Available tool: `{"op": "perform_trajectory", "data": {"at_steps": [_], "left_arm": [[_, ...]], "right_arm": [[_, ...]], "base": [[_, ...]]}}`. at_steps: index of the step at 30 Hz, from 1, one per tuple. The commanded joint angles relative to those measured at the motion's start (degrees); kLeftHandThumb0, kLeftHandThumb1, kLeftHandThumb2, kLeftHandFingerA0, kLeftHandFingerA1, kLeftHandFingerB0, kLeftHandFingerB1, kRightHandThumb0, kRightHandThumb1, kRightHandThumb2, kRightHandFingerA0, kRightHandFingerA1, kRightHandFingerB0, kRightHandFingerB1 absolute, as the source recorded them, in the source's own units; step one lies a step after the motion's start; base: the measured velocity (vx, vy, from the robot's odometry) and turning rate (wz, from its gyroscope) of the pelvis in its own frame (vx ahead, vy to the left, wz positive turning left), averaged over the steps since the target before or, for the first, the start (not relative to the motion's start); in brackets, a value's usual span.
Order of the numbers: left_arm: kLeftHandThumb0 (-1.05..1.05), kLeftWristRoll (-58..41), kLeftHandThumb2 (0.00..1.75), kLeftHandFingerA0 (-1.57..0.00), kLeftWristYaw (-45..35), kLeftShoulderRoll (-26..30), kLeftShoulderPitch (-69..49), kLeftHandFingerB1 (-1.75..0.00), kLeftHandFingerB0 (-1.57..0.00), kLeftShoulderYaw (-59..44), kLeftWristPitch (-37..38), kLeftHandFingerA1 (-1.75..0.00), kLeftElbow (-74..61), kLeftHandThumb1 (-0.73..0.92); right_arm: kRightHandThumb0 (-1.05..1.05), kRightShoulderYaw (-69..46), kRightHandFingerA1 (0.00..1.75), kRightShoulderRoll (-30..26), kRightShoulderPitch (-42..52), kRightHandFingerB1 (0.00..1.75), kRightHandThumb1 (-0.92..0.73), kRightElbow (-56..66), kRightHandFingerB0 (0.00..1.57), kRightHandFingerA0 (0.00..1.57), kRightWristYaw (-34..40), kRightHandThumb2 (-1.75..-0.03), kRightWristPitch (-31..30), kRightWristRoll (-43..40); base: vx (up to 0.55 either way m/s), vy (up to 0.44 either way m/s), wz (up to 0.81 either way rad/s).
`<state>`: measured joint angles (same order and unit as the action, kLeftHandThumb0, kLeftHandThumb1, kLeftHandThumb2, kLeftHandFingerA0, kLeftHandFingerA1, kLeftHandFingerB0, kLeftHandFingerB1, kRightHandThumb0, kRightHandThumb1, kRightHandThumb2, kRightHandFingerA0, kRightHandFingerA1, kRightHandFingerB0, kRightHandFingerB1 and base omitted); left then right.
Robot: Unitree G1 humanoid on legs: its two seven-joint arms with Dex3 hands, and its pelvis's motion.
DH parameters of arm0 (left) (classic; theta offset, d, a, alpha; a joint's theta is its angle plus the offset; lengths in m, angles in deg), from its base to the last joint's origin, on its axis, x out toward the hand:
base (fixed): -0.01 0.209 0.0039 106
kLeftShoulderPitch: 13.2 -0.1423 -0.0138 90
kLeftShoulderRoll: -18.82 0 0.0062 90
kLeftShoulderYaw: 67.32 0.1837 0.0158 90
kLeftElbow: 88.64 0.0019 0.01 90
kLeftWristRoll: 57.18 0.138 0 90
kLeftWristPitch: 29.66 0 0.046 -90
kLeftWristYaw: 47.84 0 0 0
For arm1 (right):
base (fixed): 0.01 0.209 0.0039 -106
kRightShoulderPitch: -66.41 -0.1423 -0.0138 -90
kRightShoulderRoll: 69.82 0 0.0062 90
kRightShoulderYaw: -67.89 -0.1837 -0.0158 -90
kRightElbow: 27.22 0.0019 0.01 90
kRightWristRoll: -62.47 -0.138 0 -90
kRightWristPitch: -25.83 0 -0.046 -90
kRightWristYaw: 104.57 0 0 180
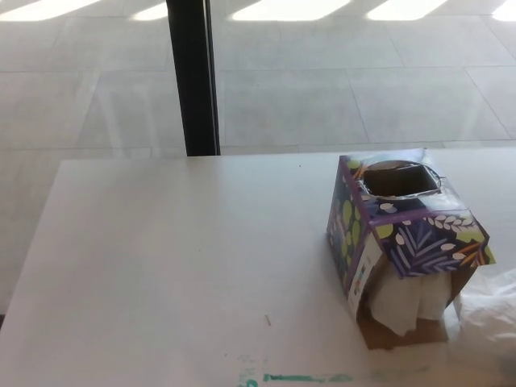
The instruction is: The robot uses its right hand to pull out a tissue from the tissue box kept in the middle of the desk and put it on the right side
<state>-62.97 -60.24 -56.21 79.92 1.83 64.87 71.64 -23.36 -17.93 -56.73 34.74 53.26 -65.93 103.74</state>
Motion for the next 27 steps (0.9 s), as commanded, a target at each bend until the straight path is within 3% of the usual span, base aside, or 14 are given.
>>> {"op": "perform_trajectory", "data": {"at_steps": [1,3,4,5,8,9,10,12,13,14,20,22,26,27], "left_arm": [[-0.81,-0.54,0.72,-0.72,0.40,0.50,-0.66,-0.46,-0.44,-0.09,0.25,-0.61,0.18,0.92],[-0.81,-0.42,0.72,-0.72,0.45,0.51,-0.71,-0.46,-0.44,0.02,0.30,-0.61,0.11,0.92],[-0.79,-0.52,0.71,-0.73,0.37,0.54,-0.66,-0.46,-0.45,-0.04,0.02,-0.61,0.07,0.92],[-0.79,-0.64,0.71,-0.73,0.26,0.57,-0.59,-0.46,-0.45,-0.12,-0.32,-0.61,0.01,0.92],[-0.81,-0.31,0.71,-0.72,0.36,0.21,-0.18,-0.47,-0.46,0.17,0.33,-0.61,0.59,0.92],[-0.82,-0.15,0.72,-0.72,0.45,0.17,-0.19,-0.47,-0.46,0.28,0.60,-0.61,0.74,0.92],[-0.82,-0.12,0.72,-0.72,0.48,0.22,-0.15,-0.47,-0.46,0.29,0.63,-0.61,0.77,0.92],[-0.82,-0.51,0.72,-0.73,0.84,0.11,-0.19,-0.47,-0.46,-0.06,0.25,-0.63,0.37,0.92],[-0.77,-0.81,1.12,-0.70,0.68,0.07,0.00,-0.59,-0.42,-0.29,-0.19,-0.70,0.33,0.73],[-0.80,-0.51,0.71,-0.75,0.68,0.11,0.06,-0.48,-0.46,0.00,-0.05,-0.62,0.33,0.92],[-0.83,-0.91,0.69,-0.76,1.13,-0.24,0.37,-0.47,-0.48,-0.50,-0.06,-0.64,1.03,0.92],[-0.80,-1.11,0.70,-0.74,1.17,-0.39,0.50,-0.47,-0.47,-0.63,-0.17,-0.60,0.72,0.92],[-0.81,-1.78,0.70,-0.71,1.34,-0.19,1.21,-0.46,-0.47,-1.23,-1.13,-0.57,0.31,0.92],[-0.81,-1.84,0.70,-0.72,1.66,-0.24,1.03,-0.46,-0.47,-1.36,-0.97,-0.58,0.22,0.92]], "right_arm": [[-0.66,-33.34,1.03,3.18,27.05,0.68,-0.68,8.42,0.47,0.92,16.91,-0.60,1.99,-11.28],[-0.66,-36.77,1.03,5.12,30.06,0.68,-0.68,8.70,0.47,0.92,19.01,-0.60,3.01,-11.89],[-0.72,-38.21,1.11,7.40,32.82,0.83,-0.71,6.82,0.47,0.98,23.22,-0.61,3.46,-12.08],[-0.72,-40.07,1.11,10.28,36.25,0.83,-0.71,4.51,0.47,0.98,28.42,-0.61,4.03,-12.25],[-0.71,-46.35,1.16,18.13,41.20,0.86,-0.72,5.67,0.46,0.90,30.12,-0.61,2.42,-15.95],[-0.72,-47.70,1.31,20.47,42.05,0.90,-0.73,3.74,0.43,0.92,31.61,-0.64,2.92,-17.89],[-0.72,-48.14,1.31,21.57,42.25,0.90,-0.73,3.16,0.43,0.92,31.88,-0.64,2.49,-18.55],[-0.66,-52.05,1.30,27.29,41.81,0.96,-0.70,1.95,0.46,0.72,32.54,-0.62,5.35,-24.85],[-0.65,-54.78,1.32,30.27,40.34,1.11,-0.65,0.30,0.55,0.86,32.87,-0.63,6.66,-29.38],[-0.64,-58.68,1.30,34.06,38.18,1.15,-0.66,-2.82,0.52,0.73,32.22,-0.61,7.03,-35.96],[-0.69,-60.90,1.24,38.17,36.20,1.12,-0.64,-9.84,0.46,0.96,30.98,-0.64,3.33,-38.63],[-0.73,-61.06,1.24,39.84,36.72,1.07,-0.68,-8.82,0.34,0.75,27.66,-0.59,2.04,-39.49],[-0.76,-61.15,1.22,40.82,36.85,1.01,-0.67,-9.44,0.30,0.80,26.40,-0.60,2.37,-38.75],[-0.77,-62.15,1.26,41.58,36.84,1.09,-0.67,-8.43,0.32,0.80,24.74,-0.60,1.64,-40.11]], "base": [[0.00,0.000,0.00],[0.00,0.000,0.00],[0.00,0.000,0.00],[0.00,0.000,0.00],[0.00,0.000,0.00],[0.00,0.000,0.00],[0.00,0.000,0.00],[0.00,0.000,0.00],[0.00,0.000,0.00],[0.00,0.000,0.00],[0.00,0.000,0.00],[0.00,0.000,0.00],[0.00,0.000,0.00],[0.00,0.000,0.00]]}}
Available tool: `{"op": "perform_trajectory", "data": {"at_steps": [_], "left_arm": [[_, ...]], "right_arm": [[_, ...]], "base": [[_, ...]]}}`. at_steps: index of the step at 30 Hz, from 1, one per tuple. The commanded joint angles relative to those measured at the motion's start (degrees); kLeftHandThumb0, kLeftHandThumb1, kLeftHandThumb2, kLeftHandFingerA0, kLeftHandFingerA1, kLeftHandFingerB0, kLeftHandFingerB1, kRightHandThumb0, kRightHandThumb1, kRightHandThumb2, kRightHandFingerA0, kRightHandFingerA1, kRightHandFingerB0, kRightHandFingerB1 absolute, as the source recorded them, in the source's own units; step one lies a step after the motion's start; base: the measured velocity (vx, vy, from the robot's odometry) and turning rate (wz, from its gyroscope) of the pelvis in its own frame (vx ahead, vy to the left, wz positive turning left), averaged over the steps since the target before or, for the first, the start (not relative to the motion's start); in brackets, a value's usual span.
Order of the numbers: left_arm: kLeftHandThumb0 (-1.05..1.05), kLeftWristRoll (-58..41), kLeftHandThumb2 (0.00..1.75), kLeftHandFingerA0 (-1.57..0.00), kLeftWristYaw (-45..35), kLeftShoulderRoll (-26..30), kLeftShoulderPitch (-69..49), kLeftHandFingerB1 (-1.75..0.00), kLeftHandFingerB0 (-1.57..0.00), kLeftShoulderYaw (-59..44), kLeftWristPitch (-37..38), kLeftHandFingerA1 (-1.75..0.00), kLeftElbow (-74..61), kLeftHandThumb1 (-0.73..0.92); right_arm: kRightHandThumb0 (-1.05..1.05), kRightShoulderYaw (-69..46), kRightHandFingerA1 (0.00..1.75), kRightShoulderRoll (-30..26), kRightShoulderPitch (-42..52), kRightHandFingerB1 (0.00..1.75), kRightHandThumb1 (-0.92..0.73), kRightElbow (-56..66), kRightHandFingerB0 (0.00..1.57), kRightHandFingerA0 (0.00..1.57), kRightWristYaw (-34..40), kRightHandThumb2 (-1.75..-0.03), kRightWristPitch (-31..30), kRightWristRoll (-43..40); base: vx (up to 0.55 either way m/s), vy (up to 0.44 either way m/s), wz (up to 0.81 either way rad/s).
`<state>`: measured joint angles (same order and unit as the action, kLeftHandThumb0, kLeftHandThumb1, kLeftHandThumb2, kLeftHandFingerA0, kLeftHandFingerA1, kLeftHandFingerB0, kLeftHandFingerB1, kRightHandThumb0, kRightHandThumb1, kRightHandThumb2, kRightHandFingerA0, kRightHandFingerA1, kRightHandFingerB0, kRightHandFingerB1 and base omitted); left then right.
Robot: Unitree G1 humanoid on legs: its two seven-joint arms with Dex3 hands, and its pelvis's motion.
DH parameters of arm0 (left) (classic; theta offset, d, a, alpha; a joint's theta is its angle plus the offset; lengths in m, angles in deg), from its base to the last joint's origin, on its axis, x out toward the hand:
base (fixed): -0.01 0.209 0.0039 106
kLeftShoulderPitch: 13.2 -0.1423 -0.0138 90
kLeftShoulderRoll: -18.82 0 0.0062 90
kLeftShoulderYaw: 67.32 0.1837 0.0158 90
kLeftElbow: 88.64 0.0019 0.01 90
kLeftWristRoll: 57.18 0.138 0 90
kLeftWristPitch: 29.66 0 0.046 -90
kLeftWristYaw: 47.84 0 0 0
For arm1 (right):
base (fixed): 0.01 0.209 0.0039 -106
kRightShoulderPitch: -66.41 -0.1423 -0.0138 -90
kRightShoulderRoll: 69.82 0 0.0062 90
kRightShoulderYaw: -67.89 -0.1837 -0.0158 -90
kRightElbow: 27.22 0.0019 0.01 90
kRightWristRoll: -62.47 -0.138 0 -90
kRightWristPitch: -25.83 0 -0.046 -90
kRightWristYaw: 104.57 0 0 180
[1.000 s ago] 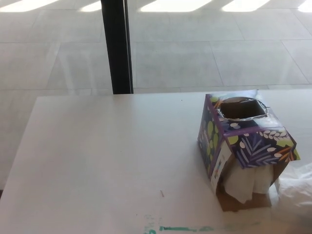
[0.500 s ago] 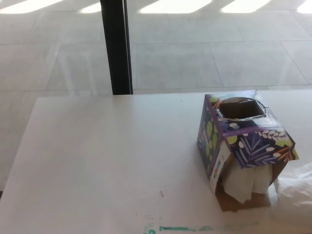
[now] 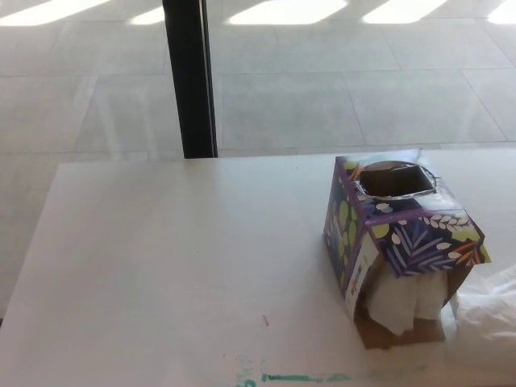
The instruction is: The robot uses its right hand to pull out a tissue from the tissue box kept in the middle of the desk and put it on the right side
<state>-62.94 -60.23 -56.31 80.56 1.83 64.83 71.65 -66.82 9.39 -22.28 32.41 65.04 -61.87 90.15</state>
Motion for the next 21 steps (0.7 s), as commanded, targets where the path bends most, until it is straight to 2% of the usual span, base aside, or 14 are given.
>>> {"op": "perform_trajectory", "data": {"at_steps": [1,2,3,4,6,8,12,13,17,21], "left_arm": [[-0.83,-2.49,0.71,-0.70,1.59,-0.27,0.02,-0.47,-0.46,-1.96,-0.89,-0.60,-0.17,0.92],[-0.82,-3.22,0.71,-0.69,1.79,-0.22,-0.64,-0.47,-0.47,-2.87,-0.77,-0.59,0.28,0.92],[-0.82,-3.47,0.71,-0.67,1.55,-0.23,-0.81,-0.47,-0.45,-3.18,-0.64,-0.59,0.35,0.92],[-0.81,-3.73,0.69,-0.69,1.27,-0.38,-0.92,-0.47,-0.47,-3.49,-0.46,-0.58,0.31,0.92],[-0.82,-3.75,0.68,-0.67,1.41,-0.73,-0.75,-0.45,-0.47,-3.61,-0.33,-0.54,0.39,0.92],[-0.83,-3.36,0.67,-0.72,1.92,-1.09,0.16,-0.46,-0.50,-3.43,-0.47,-0.56,0.34,0.92],[-0.82,-2.37,0.68,-0.72,2.12,-1.45,1.12,-0.45,-0.49,-2.79,-0.10,-0.56,0.13,0.92],[-0.81,-2.51,0.68,-0.74,2.09,-1.56,1.08,-0.45,-0.49,-2.95,-0.41,-0.58,0.09,0.92],[-0.81,-2.51,0.70,-0.71,2.00,-2.03,0.83,-0.46,-0.46,-3.25,-0.35,-0.58,0.10,0.92],[-0.83,-1.70,0.68,-0.73,2.09,-2.38,1.80,-0.47,-0.49,-2.96,0.39,-0.59,1.13,0.92]], "right_arm": [[-0.75,-18.75,1.31,14.47,2.16,1.09,-0.67,-6.13,0.35,0.88,13.09,-0.61,-2.39,-26.38],[-0.76,-17.87,1.14,15.13,2.20,0.97,-0.47,-5.43,0.47,0.89,12.69,-0.94,-2.71,-25.50],[-0.73,-17.75,1.20,15.36,2.18,1.13,-0.66,-5.32,0.40,0.86,12.66,-0.61,-2.68,-25.15],[-0.72,-17.22,1.19,15.46,2.17,1.11,-0.68,-5.18,0.36,0.78,12.43,-0.63,-2.74,-24.48],[-0.72,-16.73,1.20,15.31,2.04,1.08,-0.68,-5.71,0.36,0.77,11.79,-0.63,-2.49,-24.01],[-0.67,-17.74,1.27,14.73,1.30,1.02,-0.62,-9.40,0.44,0.93,11.63,-0.65,-2.00,-25.08],[-0.68,-17.49,1.27,13.46,1.57,1.02,-0.63,-13.97,0.44,0.89,11.24,-0.65,0.37,-24.73],[-0.63,-17.22,1.19,13.79,2.38,0.92,-0.63,-13.11,0.43,0.85,10.86,-0.66,-0.54,-24.42],[-0.57,-17.28,1.28,14.56,3.21,0.89,-0.57,-11.33,0.44,0.97,9.78,-0.68,-1.31,-25.63],[-0.56,-15.07,1.19,14.15,1.72,0.90,-0.57,-13.28,0.42,0.86,11.24,-0.69,0.06,-24.81]], "base": [[0.00,0.000,0.00],[0.00,0.000,0.00],[0.00,0.000,0.00],[0.00,0.000,0.00],[0.00,0.000,0.00],[0.00,0.000,0.00],[0.00,0.000,0.00],[0.00,0.000,0.00],[0.00,0.000,0.00],[0.00,0.000,0.00]]}}
